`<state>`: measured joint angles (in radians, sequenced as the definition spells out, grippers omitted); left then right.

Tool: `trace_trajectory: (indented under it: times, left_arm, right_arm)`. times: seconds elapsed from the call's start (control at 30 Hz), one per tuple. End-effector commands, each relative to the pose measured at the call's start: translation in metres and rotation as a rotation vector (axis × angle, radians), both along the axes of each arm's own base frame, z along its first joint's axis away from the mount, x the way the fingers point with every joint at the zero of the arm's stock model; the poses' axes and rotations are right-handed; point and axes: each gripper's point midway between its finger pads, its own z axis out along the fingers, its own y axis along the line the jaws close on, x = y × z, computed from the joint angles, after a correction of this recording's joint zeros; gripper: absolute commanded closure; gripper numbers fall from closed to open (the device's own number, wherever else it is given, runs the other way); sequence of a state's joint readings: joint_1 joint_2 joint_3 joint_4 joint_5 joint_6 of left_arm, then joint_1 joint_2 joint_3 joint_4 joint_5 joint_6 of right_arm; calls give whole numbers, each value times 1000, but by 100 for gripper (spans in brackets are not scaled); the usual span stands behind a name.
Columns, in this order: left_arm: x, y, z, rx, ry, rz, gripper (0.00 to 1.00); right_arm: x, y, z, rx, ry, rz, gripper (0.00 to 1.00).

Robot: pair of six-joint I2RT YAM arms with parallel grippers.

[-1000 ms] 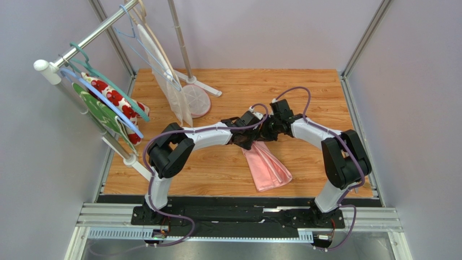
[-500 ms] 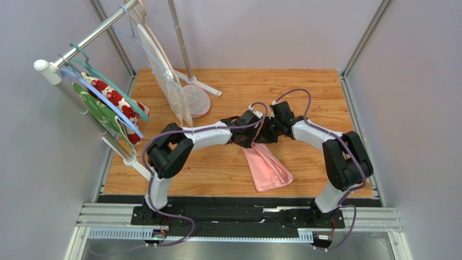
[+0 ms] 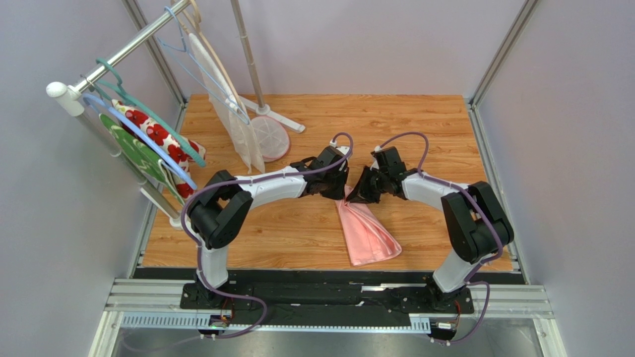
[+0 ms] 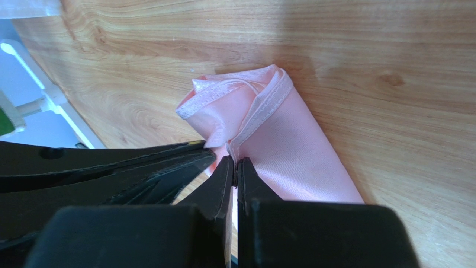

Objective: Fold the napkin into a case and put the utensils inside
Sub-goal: Stuff the top corner of the smaller-rectangle-folded napkin at the center of the board.

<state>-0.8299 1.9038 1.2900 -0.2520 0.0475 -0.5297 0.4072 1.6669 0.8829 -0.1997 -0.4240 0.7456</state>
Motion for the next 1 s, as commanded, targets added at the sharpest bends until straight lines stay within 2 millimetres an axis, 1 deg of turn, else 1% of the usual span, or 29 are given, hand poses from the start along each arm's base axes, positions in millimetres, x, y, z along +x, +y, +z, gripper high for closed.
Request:
trace_trajectory:
  times: [0.0, 0.17, 0.33, 0.47, 0.53, 0.57, 0.6, 0.67, 0.7, 0.77, 0.8, 0.83, 0.87, 0.9, 0.97]
  left_arm:
    - [2, -13, 28, -99, -35, -5, 100]
    - [-3, -16, 28, -124, -31, -29, 100]
    - [-5, -14, 30, -128, -31, -33, 100]
    - [-7, -13, 24, -120, -3, -15, 100]
    - [-7, -13, 22, -120, 3, -9, 100]
    - [-8, -11, 21, -116, 7, -2, 100]
    - [-8, -10, 22, -116, 3, 4, 100]
    - [-8, -8, 21, -115, 2, 12, 100]
    - [-8, -8, 20, -115, 2, 14, 100]
    - [-9, -8, 19, -119, 9, 13, 100]
    - [-10, -8, 18, -116, 13, 14, 100]
    - [-10, -8, 18, -115, 15, 16, 100]
    - [-10, -8, 18, -115, 15, 18, 100]
    - [-10, -7, 19, -117, 15, 19, 100]
    - [-10, -6, 19, -118, 12, 28, 100]
  right_arm:
    - [12, 17, 13, 110, -30, -18, 100]
    - [19, 28, 14, 168, -3, -33, 100]
    - [19, 29, -2, 209, 34, -81, 100]
    - [18, 34, -9, 277, 31, -104, 100]
    - [17, 35, -8, 298, 26, -105, 99]
    - [18, 34, -5, 300, 3, -110, 97]
    - [15, 30, -8, 285, 0, -112, 88]
    - [16, 28, -7, 283, -10, -107, 80]
    - [18, 26, -6, 287, -12, -108, 75]
    - [14, 25, -8, 283, -4, -94, 74]
    - [14, 24, -5, 284, -12, -94, 72]
    - [11, 20, -8, 279, -9, -103, 71]
    - [13, 19, -4, 291, -33, -108, 68]
    - [14, 18, 0, 299, -50, -111, 61]
    - [12, 16, -2, 298, -47, -108, 60]
